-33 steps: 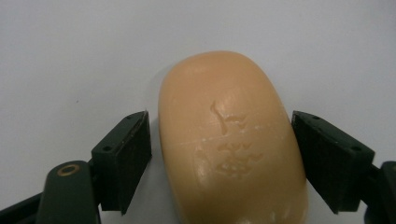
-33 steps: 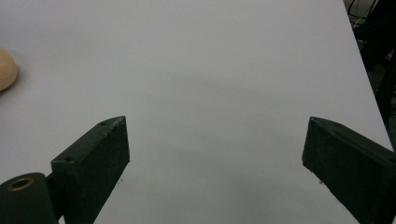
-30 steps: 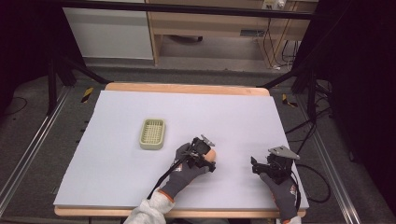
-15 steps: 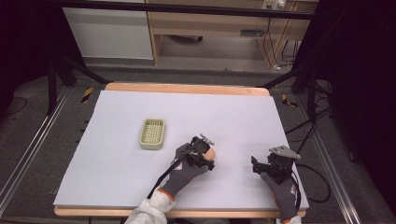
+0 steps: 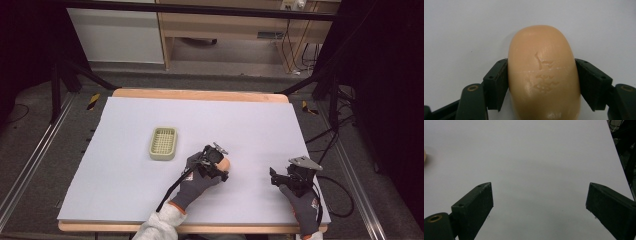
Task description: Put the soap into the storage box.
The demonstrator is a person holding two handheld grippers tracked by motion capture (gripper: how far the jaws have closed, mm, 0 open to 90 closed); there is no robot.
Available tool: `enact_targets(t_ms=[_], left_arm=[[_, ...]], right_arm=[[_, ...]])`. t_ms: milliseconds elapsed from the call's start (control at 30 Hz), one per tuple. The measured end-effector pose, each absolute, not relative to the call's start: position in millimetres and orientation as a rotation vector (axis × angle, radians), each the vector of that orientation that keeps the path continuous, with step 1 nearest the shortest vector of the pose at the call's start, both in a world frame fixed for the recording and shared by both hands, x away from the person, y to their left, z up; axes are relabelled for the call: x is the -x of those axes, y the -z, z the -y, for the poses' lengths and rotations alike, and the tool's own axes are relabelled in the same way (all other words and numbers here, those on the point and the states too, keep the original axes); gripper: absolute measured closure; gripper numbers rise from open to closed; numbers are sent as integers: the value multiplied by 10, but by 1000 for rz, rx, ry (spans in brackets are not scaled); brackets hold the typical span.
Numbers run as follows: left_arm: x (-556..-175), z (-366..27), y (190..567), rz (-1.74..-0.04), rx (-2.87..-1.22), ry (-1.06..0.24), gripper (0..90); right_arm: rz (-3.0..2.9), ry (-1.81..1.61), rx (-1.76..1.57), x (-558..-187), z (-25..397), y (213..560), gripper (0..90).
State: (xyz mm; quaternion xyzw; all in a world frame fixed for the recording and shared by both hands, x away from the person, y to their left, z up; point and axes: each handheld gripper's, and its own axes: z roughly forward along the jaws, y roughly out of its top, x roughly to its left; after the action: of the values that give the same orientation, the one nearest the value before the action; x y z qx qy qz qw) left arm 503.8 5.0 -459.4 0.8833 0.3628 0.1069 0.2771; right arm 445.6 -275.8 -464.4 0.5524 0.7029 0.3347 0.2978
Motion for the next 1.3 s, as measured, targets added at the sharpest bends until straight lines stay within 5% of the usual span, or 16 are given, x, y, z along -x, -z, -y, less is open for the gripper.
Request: enact_targets(t_ms=[1300], left_arm=[[-4986, -704, 4100, -1012, -2236, -346, 312]], right_arm=[[-1842, -899, -1459, -4434, 2758, 4611, 77]])
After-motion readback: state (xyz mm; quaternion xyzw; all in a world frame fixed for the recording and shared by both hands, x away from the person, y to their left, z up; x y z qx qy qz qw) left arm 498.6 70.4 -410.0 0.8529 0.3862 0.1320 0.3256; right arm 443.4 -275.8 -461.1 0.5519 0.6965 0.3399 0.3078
